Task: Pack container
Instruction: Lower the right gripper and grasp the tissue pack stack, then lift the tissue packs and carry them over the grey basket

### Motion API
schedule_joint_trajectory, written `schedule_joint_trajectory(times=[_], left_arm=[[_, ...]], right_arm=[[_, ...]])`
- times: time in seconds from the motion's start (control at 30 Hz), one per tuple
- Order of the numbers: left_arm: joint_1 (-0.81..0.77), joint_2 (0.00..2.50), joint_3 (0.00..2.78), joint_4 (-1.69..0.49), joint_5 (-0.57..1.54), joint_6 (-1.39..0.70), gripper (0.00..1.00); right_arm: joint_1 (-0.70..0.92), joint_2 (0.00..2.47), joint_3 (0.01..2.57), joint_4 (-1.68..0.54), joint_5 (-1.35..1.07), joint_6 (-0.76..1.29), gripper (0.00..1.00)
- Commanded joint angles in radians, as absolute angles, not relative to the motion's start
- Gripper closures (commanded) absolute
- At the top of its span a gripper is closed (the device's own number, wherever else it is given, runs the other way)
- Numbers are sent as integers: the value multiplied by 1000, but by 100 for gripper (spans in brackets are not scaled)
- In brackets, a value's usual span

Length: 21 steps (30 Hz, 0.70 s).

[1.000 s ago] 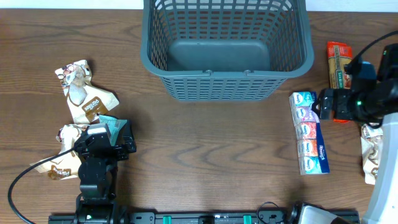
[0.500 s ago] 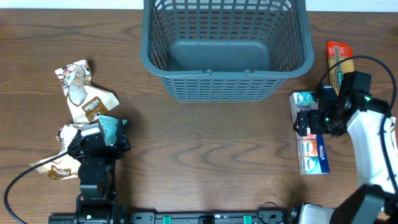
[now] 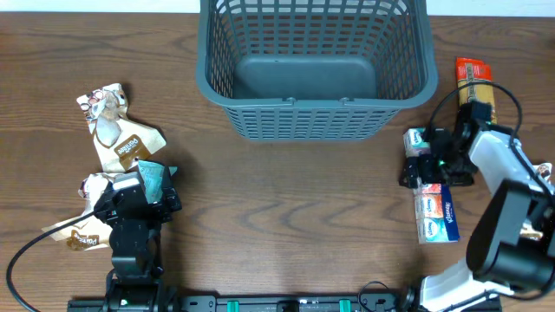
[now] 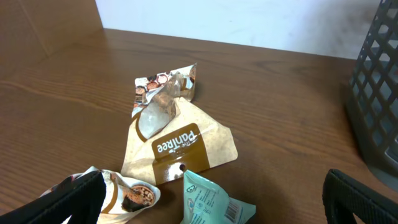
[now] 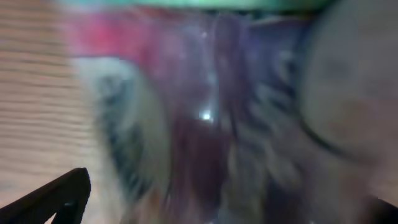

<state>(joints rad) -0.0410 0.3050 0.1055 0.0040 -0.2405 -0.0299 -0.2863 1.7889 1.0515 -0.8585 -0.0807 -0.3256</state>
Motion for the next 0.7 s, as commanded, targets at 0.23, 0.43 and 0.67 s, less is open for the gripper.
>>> schedule_joint_trajectory(times=[0.23, 0.43, 0.67], left_arm=[[-38, 305, 131, 6, -256, -40, 1], [-38, 305, 131, 6, -256, -40, 1], [-38, 305, 131, 5, -256, -40, 1]], right_arm=[[-290, 1870, 1049, -818, -79, -230, 77], [-290, 1869, 1055, -814, -80, -174, 99], [-290, 1837, 1258, -958, -95, -66, 99]])
